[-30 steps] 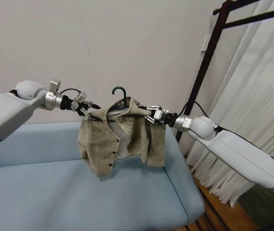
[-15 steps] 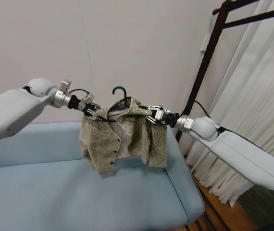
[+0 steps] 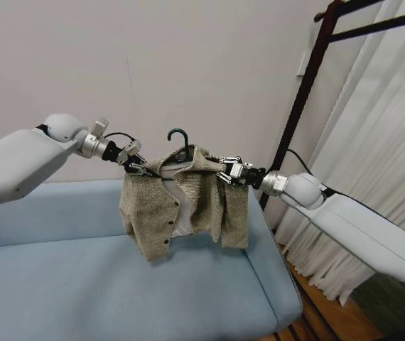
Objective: Pick up the clothes from the sofa and hang them on the clothes hanger.
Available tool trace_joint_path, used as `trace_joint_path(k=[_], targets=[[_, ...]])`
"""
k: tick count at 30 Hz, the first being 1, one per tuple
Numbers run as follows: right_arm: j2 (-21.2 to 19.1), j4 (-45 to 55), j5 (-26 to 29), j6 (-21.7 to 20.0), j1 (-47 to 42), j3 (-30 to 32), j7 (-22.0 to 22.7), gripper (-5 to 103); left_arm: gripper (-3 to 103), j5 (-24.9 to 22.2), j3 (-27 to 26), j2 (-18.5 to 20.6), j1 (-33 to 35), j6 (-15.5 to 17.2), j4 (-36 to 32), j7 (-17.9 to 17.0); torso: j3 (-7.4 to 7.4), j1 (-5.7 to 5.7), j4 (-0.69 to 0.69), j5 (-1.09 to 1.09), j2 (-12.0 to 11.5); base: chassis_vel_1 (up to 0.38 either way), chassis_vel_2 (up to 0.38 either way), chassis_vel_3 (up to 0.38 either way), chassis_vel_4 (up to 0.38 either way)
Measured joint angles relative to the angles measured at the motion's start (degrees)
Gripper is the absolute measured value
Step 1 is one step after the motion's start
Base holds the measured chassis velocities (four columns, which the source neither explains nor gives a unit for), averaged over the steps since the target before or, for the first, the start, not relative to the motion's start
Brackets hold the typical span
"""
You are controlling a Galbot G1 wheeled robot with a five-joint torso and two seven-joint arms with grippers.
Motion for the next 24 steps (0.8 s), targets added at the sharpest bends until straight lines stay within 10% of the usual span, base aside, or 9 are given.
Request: trace_joint_path(k=[6, 24], targets=[[-0.3, 0.3, 0.8, -1.6, 0.3, -0.5, 0.9, 9, 6, -0.1, -0.1, 0.0, 0.0, 0.4, -0.6, -0.9, 0.0, 0.0, 0.0, 0.0, 0.0, 0.0, 0.0, 0.0, 0.0], [-6.4, 4.3, 7.5, -6.1, -2.0, 2.6, 4.8, 79, 6, -3.7, -0.5, 0.4, -0.3, 2.3, -2.2, -4.3, 0.0, 0.0, 0.0, 0.0, 0.0, 0.0, 0.0, 0.0, 0.0]])
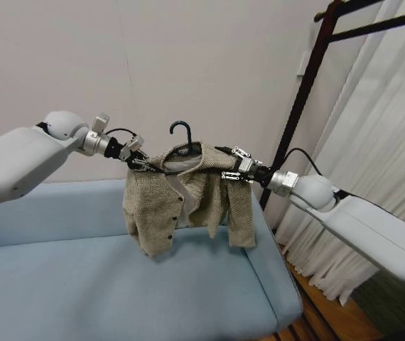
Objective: Pick up the clothes from the sofa and hang them on the clothes hanger.
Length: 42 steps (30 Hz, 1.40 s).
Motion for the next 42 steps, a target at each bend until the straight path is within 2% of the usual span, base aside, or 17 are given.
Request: trace_joint_path(k=[1, 4, 7, 14, 20, 24, 25, 27, 31, 32, 34, 36, 37, 38, 39, 42], targets=[[-0.7, 0.7, 0.9, -0.7, -0.3, 0.7, 0.2, 79, 6, -0.3, 0.0, 0.1, 0.0, 0.2, -0.2, -0.1, 0.0, 0.0, 0.0, 0.0, 0.0, 0.0, 0.0, 0.0, 0.0], [-2.0, 1.9, 2.1, -1.4, -1.0, 1.9, 0.4, 94, 6, -0.9, -0.2, 0.4, 0.0, 0.7, -0.6, -0.8, 0.0, 0.0, 0.0, 0.0, 0.0, 0.0, 0.0, 0.0, 0.0], [-3.4, 3.6, 3.1, -2.3, -2.7, 3.4, 0.6, 99, 6, -1.7, -0.7, 0.7, 0.1, 1.3, -1.2, -1.6, 0.0, 0.0, 0.0, 0.0, 0.0, 0.0, 0.0, 0.0, 0.0], [-6.1, 6.6, 4.6, -3.6, -10.0, 9.3, 1.1, 100, 6, -5.2, -1.3, 1.1, 0.3, 3.2, -1.6, -5.2, 0.0, 0.0, 0.0, -0.01, 0.0, 0.0, 0.0, 0.0, 0.0], [-6.7, 8.0, 6.7, -5.8, -14.2, 12.6, 3.1, 100, 6, -6.2, -1.2, 0.9, -0.1, 3.7, -1.7, -6.9, 0.0, 0.0, -0.01, 0.01, 0.0, 0.0, 0.0, 0.0, 0.0], [-6.6, 9.3, 12.9, -9.7, -13.0, 12.7, 6.4, 100, 6, -6.1, -0.8, 0.7, -0.5, 3.9, -2.0, -6.5, 0.0, 0.0, -0.01, 0.01, 0.0, 0.0, 0.0, 0.0, 0.0], [-6.6, 9.3, 16.4, -12.0, -10.8, 12.2, 6.8, 100, 6, -5.7, -0.5, 0.7, -0.9, 3.9, -2.0, -5.8, 0.0, 0.0, 0.0, 0.0, 0.0, 0.0, 0.0, 0.0, 0.0], [-6.7, 9.2, 18.6, -13.6, -9.3, 11.8, 6.9, 100, 6, -5.3, -0.3, 0.7, -1.1, 3.8, -2.0, -5.4, 0.0, 0.0, 0.01, 0.0, 0.0, 0.0, 0.0, 0.0, 0.0], [-8.8, 9.5, 33.3, -21.8, 1.3, 5.3, 6.1, 100, 6, -0.8, 0.6, 0.8, -2.1, 2.4, -1.6, -3.3, 0.0, 0.0, 0.02, -0.01, 0.0, 0.0, 0.0, 0.0, 0.0], [-8.8, 9.5, 33.3, -21.8, 1.3, 5.3, 6.1, 100, 6, -0.8, 0.6, 0.8, -2.1, 2.4, -1.6, -3.3, 0.0, 0.0, 0.02, -0.01, 0.0, 0.0, 0.0, 0.0, 0.0], [-9.6, 9.9, 41.8, -29.1, 5.1, 4.8, 4.9, 100, 6, 2.1, 0.9, 0.3, -2.3, 1.2, -1.0, -2.2, -0.01, 0.0, 0.01, -0.03, 0.0, 0.0, 0.0, 0.0, 0.0], [-9.6, 9.4, 47.1, -35.9, 7.1, 5.4, 1.6, 100, 6, 4.2, 1.0, -0.2, -2.3, 0.2, -0.6, -1.1, 0.0, 0.0, -0.01, -0.03, 0.0, 0.0, 0.0, 0.0, 0.0], [-9.4, 9.1, 47.9, -37.6, 7.5, 5.6, 0.5, 100, 6, 4.7, 1.0, -0.4, -2.3, -0.1, -0.5, -0.6, 0.0, 0.0, -0.01, -0.02, 0.0, 0.0, 0.0, 0.0, 0.0], [-9.4, 9.1, 47.9, -37.6, 7.5, 5.6, 0.5, 100, 6, 4.7, 1.0, -0.4, -2.3, -0.1, -0.5, -0.6, 0.0, 0.0, -0.01, -0.02, 0.0, 0.0, 0.0, 0.0, 0.0], [-9.0, 8.4, 49.7, -41.3, 8.1, 5.8, -1.7, 100, 6, 5.4, 1.0, -0.7, -2.4, -0.7, -0.5, 0.4, 0.0, 0.0, -0.01, 0.0, 0.0, 0.0, 0.0, 0.0, 0.0], [-9.0, 7.6, 51.4, -45.6, 8.3, 5.3, -4.8, 100, 6, 6.2, 0.9, -1.6, -2.4, -1.3, -0.5, 1.5, 0.0, 0.0, 0.0, 0.0, 0.0, 0.0, 0.0, 0.0, 0.0]])
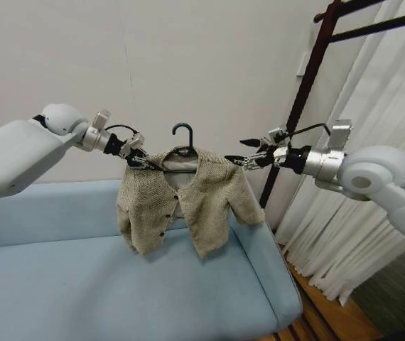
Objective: Pick up the clothes from the sofa and hang them on the clothes hanger.
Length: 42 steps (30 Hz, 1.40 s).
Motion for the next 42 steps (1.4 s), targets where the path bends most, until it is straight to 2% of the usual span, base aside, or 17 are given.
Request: trace_joint_path(k=[5, 13, 18, 29, 30, 31, 35, 36, 38, 39, 41, 42], targets=[[0.5, 0.0, -0.8, -1.8, 0.3, -2.1, -0.9, 100, 6, 0.7, -0.1, -0.6, -0.1, -0.8, -0.2, 1.6, 0.0, 0.0, -0.02, 0.02, 0.0, 0.0, 0.0, 0.0, 0.0], [2.3, -0.3, -3.9, -2.1, 1.1, -4.0, -1.0, 100, 6, 1.5, 0.4, -0.6, -0.7, -1.7, -0.3, 3.4, 0.0, 0.0, 0.02, -0.01, 0.0, 0.0, 0.0, 0.0, 0.0], [3.4, -0.8, -4.5, -2.4, 2.0, -5.5, -1.0, 85, 6, 2.6, 0.9, -1.0, -1.0, -2.4, 0.1, 4.2, 0.0, 0.0, -0.01, 0.0, 0.0, 0.0, 0.0, 0.0, 0.0], [6.5, -3.9, -5.6, -2.6, 5.6, -11.1, -1.4, 70, 6, 3.3, 1.3, -3.1, -1.2, -2.8, 1.8, 5.4, 0.0, 0.0, 0.0, 0.0, 0.0, 0.0, 0.0, 0.0, 0.0], [6.7, -4.4, -5.7, -2.6, 6.5, -12.1, -1.5, 65, 6, 3.4, 1.3, -3.4, -1.2, -2.9, 2.1, 5.6, 0.0, 0.0, 0.0, 0.0, 0.0, 0.0, 0.0, 0.0, 0.0], [6.7, -4.4, -5.7, -2.6, 6.5, -12.1, -1.5, 65, 6, 3.4, 1.3, -3.4, -1.2, -2.9, 2.1, 5.6, 0.0, 0.0, 0.0, 0.0, 0.0, 0.0, 0.0, 0.0, 0.0], [6.8, -5.4, -6.2, -2.5, 8.1, -14.8, -2.6, 42, 6, 3.9, 1.2, -4.2, -1.1, -3.1, 2.9, 6.1, 0.0, 0.0, 0.0, 0.0, 0.0, 0.0, 0.0, 0.0, 0.0], [6.8, -5.4, -6.2, -2.5, 8.1, -14.8, -2.6, 42, 6, 3.9, 1.2, -4.2, -1.1, -3.1, 2.9, 6.1, 0.0, 0.0, 0.0, 0.0, 0.0, 0.0, 0.0, 0.0, 0.0], [6.8, -5.6, -6.8, -2.3, 8.1, -15.2, -3.3, 32, 6, 4.1, 1.1, -4.3, -1.0, -3.2, 3.0, 6.1, 0.0, 0.01, 0.0, 0.0, 0.0, 0.0, 0.0, 0.0, 0.0], [6.9, -5.6, -6.9, -2.3, 8.1, -15.3, -3.4, 32, 6, 4.1, 1.1, -4.4, -1.0, -3.3, 3.1, 6.1, 0.0, 0.0, 0.0, 0.0, 0.0, 0.0, 0.0, 0.0, 0.0], [7.1, -5.7, -6.9, -2.0, 8.1, -15.3, -3.7, 21, 6, 4.2, 0.9, -4.6, -0.9, -3.6, 3.4, 6.2, 0.0, 0.0, 0.0, 0.0, 0.0, 0.0, 0.0, 0.0, 0.0], [7.1, -5.7, -6.9, -2.0, 8.1, -15.3, -3.7, 21, 6, 4.2, 0.9, -4.6, -0.9, -3.6, 3.4, 6.2, 0.0, 0.0, 0.0, 0.0, 0.0, 0.0, 0.0, 0.0, 0.0]])
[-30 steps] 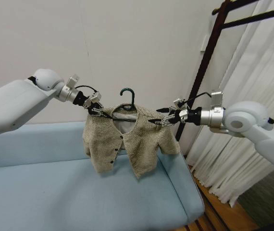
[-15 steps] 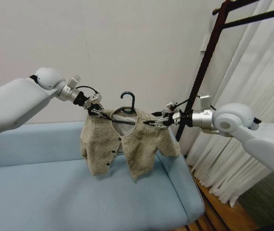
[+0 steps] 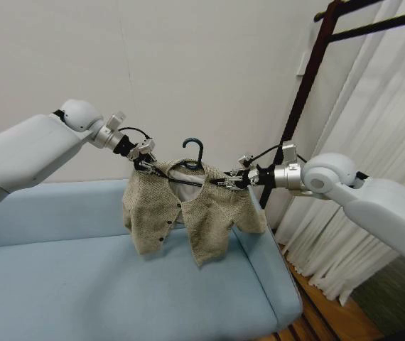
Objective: Pick up the clothes from the sofa and hang them on the clothes hanger.
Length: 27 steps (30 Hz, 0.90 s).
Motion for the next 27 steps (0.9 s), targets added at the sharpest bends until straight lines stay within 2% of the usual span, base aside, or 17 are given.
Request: trace_joint_path(k=[3, 8, 11, 12, 15, 17, 20, 21, 27], targets=[[0.2, 0.0, 0.0, 0.5, -0.1, 0.0, -0.1, 12, 6, -0.1, -0.5, -0.1, 0.2, -0.1, 0.3, -0.1, 0.0, 0.0, 0.01, 0.0, 0.0, 0.0, 0.0, 0.0, 0.0], [-0.1, 0.4, 0.0, 1.1, -0.5, 0.2, 0.1, 12, 6, -1.4, -0.8, -0.1, 0.6, -0.6, 0.6, -0.3, 0.0, 0.0, 0.0, 0.0, 0.0, 0.0, 0.0, 0.0, 0.0], [-0.3, 0.7, 0.2, 1.6, -1.0, 0.6, 0.2, 12, 6, -1.9, -0.8, 0.0, 0.7, -1.2, 0.5, -1.5, 0.0, 0.0, 0.0, 0.0, 0.0, 0.0, 0.0, 0.0, 0.0], [-0.5, 0.9, 0.3, 1.9, -1.3, 0.9, 0.3, 12, 3, -2.2, -0.8, 0.1, 0.8, -1.4, 0.3, -2.4, 0.0, 0.0, 0.0, 0.0, 0.0, 0.0, 0.0, 0.0, 0.0], [-1.1, 1.6, 0.7, 2.7, -2.2, 1.5, 0.3, 10, 17, -3.1, -0.9, 0.1, 0.9, -2.1, 0.2, -4.7, 0.0, 0.0, 0.01, 0.0, 0.0, 0.0, 0.0, 0.0, 0.0], [-1.2, 1.7, 0.8, 2.9, -2.4, 1.7, 0.4, 10, 17, -3.1, -1.0, 0.2, 1.0, -2.1, 0.2, -5.4, 0.0, 0.0, 0.0, 0.0, 0.0, 0.0, 0.0, 0.0, 0.0], [-1.8, 2.2, 1.9, 3.5, -3.2, 2.8, 1.6, 10, 33, -3.6, -2.2, -0.1, 1.7, -2.0, 0.4, -8.7, 0.0, 0.0, 0.0, 0.0, 0.0, 0.0, 0.0, 0.0, 0.0], [-1.8, 2.2, 1.9, 3.5, -3.2, 2.8, 1.6, 10, 33, -3.6, -2.2, -0.1, 1.7, -2.0, 0.4, -8.7, 0.0, 0.0, 0.0, 0.0, 0.0, 0.0, 0.0, 0.0, 0.0], [-2.8, 3.2, 5.0, 4.6, -4.6, 4.8, 4.6, 10, 55, -6.7, -4.1, -0.1, 2.8, 0.2, -0.7, -15.1, 0.0, 0.0, 0.0, 0.0, 0.0, 0.0, 0.0, 0.0, 0.0]])
